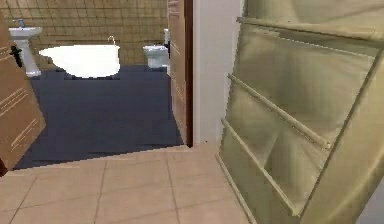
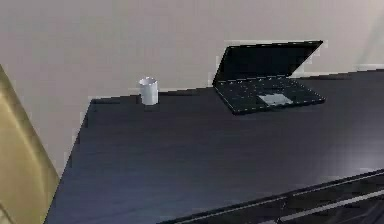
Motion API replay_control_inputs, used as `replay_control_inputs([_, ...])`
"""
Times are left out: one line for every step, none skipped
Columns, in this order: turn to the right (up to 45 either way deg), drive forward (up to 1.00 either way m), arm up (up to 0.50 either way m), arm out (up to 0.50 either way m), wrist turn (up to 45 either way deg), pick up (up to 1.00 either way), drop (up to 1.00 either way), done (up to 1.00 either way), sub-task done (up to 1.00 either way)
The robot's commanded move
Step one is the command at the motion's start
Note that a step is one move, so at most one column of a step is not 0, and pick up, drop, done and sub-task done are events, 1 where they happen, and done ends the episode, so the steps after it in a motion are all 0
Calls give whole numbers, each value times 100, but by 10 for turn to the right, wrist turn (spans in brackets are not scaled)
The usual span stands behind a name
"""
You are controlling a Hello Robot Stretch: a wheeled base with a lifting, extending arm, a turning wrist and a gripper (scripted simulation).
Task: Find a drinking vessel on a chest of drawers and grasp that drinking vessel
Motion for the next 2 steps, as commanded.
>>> replay_control_inputs([450, 0, 0, 0, 0, 0, 0, 0, 0])
replay_control_inputs([450, 0, 0, 0, 0, 0, 0, 0, 0])
